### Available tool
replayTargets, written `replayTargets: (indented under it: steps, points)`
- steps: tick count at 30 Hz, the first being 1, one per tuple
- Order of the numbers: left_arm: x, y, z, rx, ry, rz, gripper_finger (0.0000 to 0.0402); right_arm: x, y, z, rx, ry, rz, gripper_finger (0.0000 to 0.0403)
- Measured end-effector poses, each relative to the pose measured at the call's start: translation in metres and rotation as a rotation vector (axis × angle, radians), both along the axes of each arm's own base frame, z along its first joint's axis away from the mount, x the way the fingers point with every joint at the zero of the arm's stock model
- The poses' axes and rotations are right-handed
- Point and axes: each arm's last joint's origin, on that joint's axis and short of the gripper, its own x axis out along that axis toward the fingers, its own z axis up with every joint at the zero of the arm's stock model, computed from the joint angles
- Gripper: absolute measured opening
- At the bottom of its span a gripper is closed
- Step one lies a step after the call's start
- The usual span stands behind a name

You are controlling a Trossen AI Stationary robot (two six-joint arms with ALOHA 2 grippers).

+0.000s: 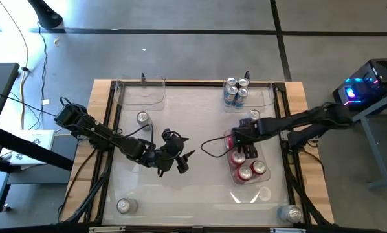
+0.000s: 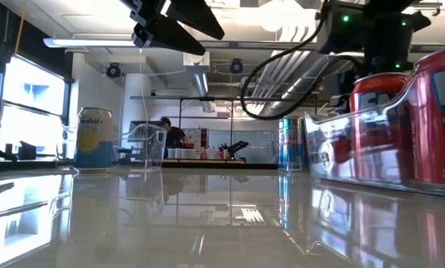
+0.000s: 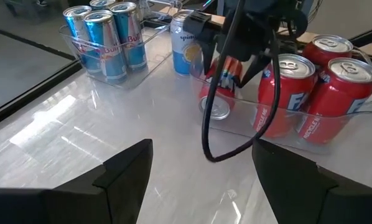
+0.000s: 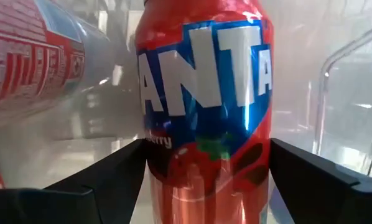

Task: Sort soda cans
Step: Remove the top orange soda can from the bottom right transparent bin

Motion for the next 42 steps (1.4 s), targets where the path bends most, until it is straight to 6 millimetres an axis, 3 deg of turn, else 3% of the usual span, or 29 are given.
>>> replayTargets:
  steps: [6,11,19,31,42]
  points:
    - [0.0,0.0,0.0,0.0,0.0,0.0,0.0268,0.007,-0.004,-0.008,-0.01,0.011,0.019,0.0311]
    - [0.0,0.0,0.0,0.0,0.0,0.0,0.0268,0.006,-0.004,-0.008,0.0,0.017,0.022,0.0263]
    - [0.0,0.0,0.0,0.0,0.0,0.0,0.0268,0.003,-0.004,-0.004,0.01,-0.004,-0.003,0.0263]
    - [0.0,0.0,0.0,0.0,0.0,0.0,0.0268,-0.025,-0.004,0.033,0.052,-0.117,-0.112,0.0263]
    - [0.0,0.0,0.0,0.002,0.001,0.0,0.0268,-0.049,-0.006,0.068,0.021,-0.339,-0.203,0.0263]
